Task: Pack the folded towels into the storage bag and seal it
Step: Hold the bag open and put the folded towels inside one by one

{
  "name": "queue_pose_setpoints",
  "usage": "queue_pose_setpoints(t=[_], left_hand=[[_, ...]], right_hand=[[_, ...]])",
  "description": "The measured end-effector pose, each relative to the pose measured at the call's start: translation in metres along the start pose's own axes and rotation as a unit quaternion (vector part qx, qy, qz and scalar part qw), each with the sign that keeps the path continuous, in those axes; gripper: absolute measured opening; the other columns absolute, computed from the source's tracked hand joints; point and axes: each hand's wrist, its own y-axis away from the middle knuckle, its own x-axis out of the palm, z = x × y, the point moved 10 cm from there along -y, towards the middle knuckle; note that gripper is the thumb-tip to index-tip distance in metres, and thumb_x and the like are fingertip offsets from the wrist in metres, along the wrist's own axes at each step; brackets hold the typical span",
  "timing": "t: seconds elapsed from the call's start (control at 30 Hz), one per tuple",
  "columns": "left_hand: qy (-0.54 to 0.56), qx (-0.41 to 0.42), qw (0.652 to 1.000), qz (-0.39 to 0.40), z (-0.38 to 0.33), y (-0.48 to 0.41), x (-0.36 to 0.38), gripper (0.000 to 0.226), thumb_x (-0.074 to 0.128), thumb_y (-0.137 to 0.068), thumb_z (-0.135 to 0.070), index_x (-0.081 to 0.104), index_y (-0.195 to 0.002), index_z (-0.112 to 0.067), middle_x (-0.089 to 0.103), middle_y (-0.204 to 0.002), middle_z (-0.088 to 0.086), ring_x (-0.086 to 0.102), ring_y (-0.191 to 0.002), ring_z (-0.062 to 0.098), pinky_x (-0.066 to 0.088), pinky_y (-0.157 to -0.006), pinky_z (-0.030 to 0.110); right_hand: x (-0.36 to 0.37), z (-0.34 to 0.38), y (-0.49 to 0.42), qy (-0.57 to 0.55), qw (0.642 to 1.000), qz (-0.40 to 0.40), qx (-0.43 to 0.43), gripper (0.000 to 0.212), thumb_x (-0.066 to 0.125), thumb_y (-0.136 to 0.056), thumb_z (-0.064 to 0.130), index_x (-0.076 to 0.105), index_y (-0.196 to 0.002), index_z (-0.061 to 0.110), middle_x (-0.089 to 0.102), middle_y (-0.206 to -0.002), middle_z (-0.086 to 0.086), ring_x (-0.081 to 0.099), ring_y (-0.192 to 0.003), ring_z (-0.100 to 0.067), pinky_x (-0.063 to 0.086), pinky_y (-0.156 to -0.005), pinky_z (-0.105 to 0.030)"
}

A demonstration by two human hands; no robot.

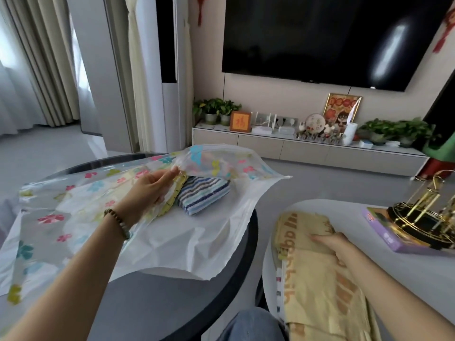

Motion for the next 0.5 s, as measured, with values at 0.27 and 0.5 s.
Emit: queue_pose_setpoints(t=[0.27,0.5], left_hand=[[0.014,-0.008,1.0,0.004,-0.001,-0.003,0.001,0.043,0.054,-0.077,-0.052,0.064,-0.081,-0.011,0.033,-0.058,-0.002,0.025,-0.049,0.009,0.024,-0.044,0.02],[0.036,-0.005,0.999,-0.01,-0.005,-0.004,-0.011,0.044,0.056,-0.076,-0.051,0.067,-0.09,-0.01,0.036,-0.057,-0.003,0.026,-0.049,0.009,0.026,-0.043,0.018]], right_hand=[[0.012,0.012,-0.013,-0.168,0.982,0.087,0.027,0.058,0.068,-0.083,0.013,0.045,-0.133,-0.004,0.06,-0.112,-0.021,0.065,-0.079,-0.029,0.049,-0.076,-0.038],[0.026,0.135,0.093,-0.172,0.936,0.265,-0.152,0.1,0.094,-0.024,0.031,0.056,-0.114,0.008,0.072,-0.096,-0.01,0.069,-0.085,-0.023,0.055,-0.06,-0.026]])
